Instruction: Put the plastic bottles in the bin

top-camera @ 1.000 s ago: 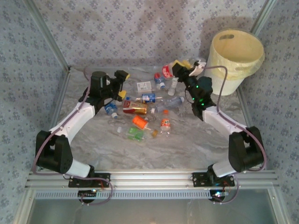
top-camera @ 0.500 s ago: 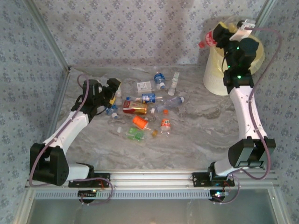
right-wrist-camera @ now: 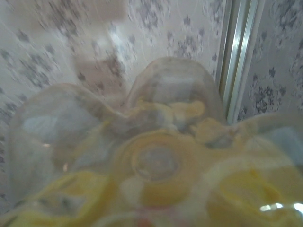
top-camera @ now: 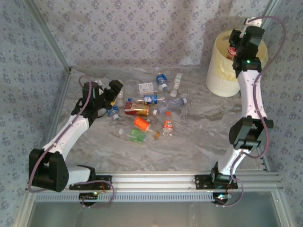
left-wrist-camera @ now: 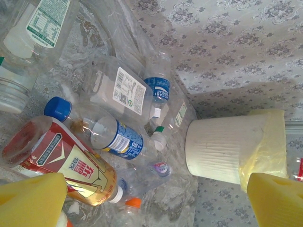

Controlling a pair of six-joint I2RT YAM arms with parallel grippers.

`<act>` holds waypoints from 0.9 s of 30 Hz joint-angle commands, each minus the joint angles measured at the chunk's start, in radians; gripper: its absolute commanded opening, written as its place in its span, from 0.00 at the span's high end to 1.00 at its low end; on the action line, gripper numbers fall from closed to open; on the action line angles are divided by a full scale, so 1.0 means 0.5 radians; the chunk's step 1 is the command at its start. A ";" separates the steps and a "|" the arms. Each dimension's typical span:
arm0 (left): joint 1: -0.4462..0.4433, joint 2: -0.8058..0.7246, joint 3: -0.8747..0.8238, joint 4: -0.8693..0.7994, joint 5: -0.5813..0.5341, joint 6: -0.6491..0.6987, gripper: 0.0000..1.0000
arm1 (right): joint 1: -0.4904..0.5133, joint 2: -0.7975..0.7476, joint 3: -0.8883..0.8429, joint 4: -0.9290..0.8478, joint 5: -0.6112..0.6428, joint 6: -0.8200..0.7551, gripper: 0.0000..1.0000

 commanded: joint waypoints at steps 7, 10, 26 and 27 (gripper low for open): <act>0.012 0.034 0.002 -0.044 -0.023 0.084 0.02 | -0.096 0.199 0.228 -0.553 -0.097 -0.031 0.50; 0.012 0.033 -0.015 -0.046 -0.037 0.074 0.02 | -0.102 0.207 0.226 -0.599 -0.197 -0.017 0.49; 0.012 0.173 -0.015 -0.005 0.030 0.034 0.02 | -0.022 0.278 0.363 -0.969 -0.450 0.100 0.40; 0.012 0.177 -0.013 -0.008 0.031 0.038 0.02 | -0.019 0.279 0.372 -0.977 -0.439 0.107 0.36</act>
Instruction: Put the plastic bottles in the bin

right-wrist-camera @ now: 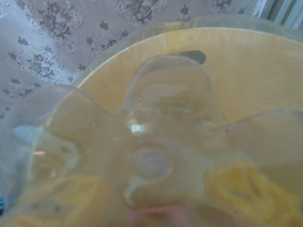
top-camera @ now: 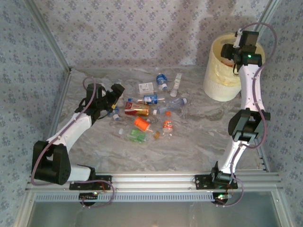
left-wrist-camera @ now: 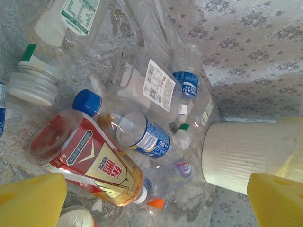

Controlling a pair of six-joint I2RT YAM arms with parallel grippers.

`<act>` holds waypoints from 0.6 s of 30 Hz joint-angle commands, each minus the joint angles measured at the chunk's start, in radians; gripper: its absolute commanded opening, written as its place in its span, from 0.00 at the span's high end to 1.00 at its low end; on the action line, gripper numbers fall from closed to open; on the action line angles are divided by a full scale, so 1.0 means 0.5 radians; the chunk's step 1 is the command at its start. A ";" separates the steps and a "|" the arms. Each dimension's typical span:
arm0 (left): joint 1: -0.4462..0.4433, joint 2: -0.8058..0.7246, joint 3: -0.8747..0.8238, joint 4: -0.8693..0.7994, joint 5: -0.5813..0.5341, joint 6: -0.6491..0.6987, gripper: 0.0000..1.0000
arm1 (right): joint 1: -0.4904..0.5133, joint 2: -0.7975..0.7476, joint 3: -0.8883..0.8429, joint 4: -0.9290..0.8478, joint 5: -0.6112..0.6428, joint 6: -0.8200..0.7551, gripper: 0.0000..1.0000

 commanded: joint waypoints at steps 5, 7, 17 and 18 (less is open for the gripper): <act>0.015 0.013 0.044 -0.091 0.032 0.082 0.02 | 0.037 -0.009 0.105 -0.154 -0.003 0.068 0.13; 0.014 0.007 0.065 -0.160 0.013 0.126 0.02 | 0.038 -0.053 0.103 -0.149 0.032 0.071 0.08; 0.014 0.006 0.209 -0.635 -0.173 0.259 0.02 | 0.090 -0.625 -0.391 0.123 -0.078 0.177 0.00; 0.015 0.008 0.213 -0.664 -0.181 0.258 0.02 | 0.115 -0.707 -0.499 0.167 -0.108 0.206 0.00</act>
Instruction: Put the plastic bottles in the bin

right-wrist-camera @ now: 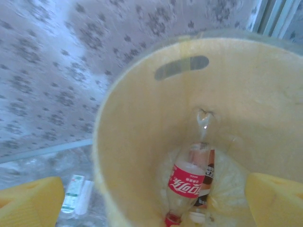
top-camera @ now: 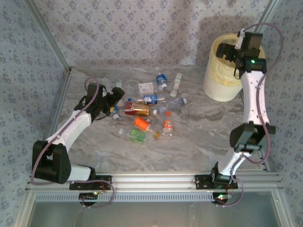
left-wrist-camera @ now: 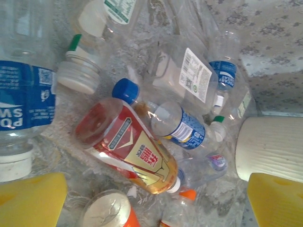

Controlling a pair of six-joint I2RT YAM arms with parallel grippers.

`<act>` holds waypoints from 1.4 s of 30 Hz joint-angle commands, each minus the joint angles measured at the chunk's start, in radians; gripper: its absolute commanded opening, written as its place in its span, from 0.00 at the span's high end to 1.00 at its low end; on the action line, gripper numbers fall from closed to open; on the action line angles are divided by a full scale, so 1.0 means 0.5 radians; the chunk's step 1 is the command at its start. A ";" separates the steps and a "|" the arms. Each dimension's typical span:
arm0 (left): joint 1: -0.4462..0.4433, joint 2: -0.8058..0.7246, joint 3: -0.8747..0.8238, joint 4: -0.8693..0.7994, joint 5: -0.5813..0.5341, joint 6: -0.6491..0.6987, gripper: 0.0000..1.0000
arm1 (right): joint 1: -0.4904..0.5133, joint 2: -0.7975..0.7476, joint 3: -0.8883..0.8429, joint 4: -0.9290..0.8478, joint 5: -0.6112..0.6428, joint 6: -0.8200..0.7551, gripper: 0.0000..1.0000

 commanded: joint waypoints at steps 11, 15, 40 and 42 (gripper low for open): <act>0.015 -0.013 0.094 -0.438 -0.164 0.080 0.02 | 0.848 -0.890 -1.468 0.760 0.528 0.519 0.00; 0.015 -0.064 0.069 -0.448 -0.165 0.150 0.02 | 1.106 -0.892 -1.724 0.691 0.822 0.663 0.00; 0.009 -0.205 -0.120 -0.349 -0.015 0.277 0.02 | 1.716 -0.120 -1.950 0.619 0.600 1.376 0.11; 0.009 -0.195 -0.122 -0.350 -0.015 0.281 0.02 | 1.709 -0.049 -1.933 0.637 0.556 1.355 0.14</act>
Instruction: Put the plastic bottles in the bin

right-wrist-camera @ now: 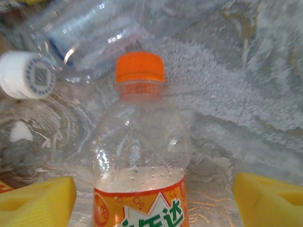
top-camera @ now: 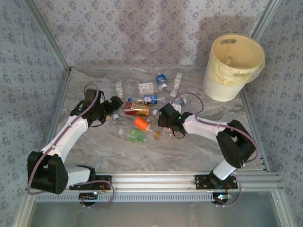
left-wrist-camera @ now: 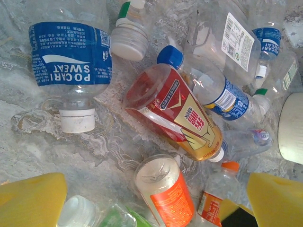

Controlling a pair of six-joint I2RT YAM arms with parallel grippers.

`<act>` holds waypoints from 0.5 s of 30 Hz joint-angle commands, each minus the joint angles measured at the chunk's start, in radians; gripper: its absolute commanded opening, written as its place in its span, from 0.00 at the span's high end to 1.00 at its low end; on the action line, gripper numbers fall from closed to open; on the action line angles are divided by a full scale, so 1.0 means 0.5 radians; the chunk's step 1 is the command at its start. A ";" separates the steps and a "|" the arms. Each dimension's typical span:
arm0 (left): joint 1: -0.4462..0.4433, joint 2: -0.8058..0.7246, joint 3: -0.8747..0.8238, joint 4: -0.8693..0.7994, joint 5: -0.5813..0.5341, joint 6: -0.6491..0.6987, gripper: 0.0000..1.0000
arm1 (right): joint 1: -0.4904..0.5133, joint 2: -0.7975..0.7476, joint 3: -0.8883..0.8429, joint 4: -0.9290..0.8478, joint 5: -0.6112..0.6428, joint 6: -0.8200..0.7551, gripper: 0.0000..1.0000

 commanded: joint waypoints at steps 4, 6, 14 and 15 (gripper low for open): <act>0.007 0.043 0.002 0.017 0.013 0.026 0.02 | -0.018 0.162 0.071 0.055 -0.120 0.014 0.19; 0.006 0.047 0.015 0.008 0.007 0.047 0.02 | -0.019 0.191 0.057 0.082 -0.134 0.014 0.21; 0.002 0.037 0.052 -0.055 -0.123 0.122 0.02 | -0.016 0.264 -0.058 0.250 -0.133 0.098 0.36; 0.004 0.040 0.052 -0.059 -0.128 0.128 0.02 | -0.014 0.261 -0.062 0.250 -0.123 0.092 0.37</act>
